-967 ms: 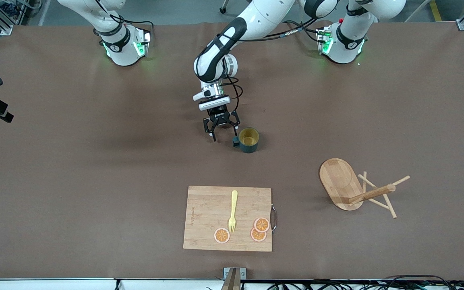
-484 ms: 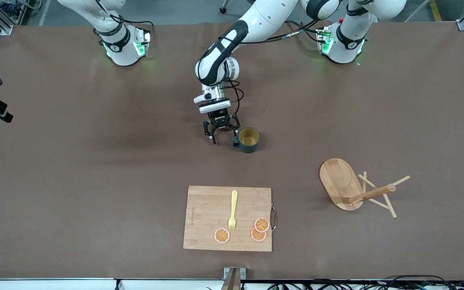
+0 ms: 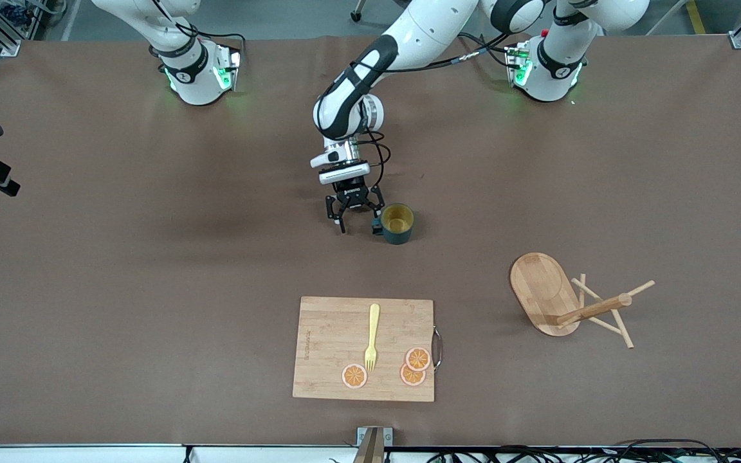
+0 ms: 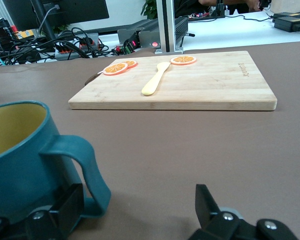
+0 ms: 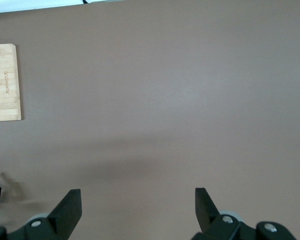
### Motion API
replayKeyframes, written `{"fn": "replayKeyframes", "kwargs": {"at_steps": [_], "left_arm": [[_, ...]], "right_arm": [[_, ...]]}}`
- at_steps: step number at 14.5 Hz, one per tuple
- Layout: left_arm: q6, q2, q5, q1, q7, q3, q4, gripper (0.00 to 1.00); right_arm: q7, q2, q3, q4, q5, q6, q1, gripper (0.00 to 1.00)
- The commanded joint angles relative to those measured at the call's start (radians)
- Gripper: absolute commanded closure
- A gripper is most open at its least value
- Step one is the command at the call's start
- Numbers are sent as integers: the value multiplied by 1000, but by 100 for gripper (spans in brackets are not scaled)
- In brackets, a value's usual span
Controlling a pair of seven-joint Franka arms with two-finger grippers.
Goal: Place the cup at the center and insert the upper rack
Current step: 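Lower the left gripper and close it on the mug handle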
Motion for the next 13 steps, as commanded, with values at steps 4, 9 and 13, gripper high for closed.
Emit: {"fn": "replayKeyframes", "kwargs": {"at_steps": [4,9,13], "left_arm": [[41,23,19,21,22,-1,31,1],[46,23,19,30,22,-1,31,5],[60,20,19,39,20,-1,31,30]], "right_arm": [[7,-6,6,3,-1,-6,-10,0],[5,-6,6,3,-1,-8,-10,0],[7,-6,4,3,-1,-6,-10,0]]}}
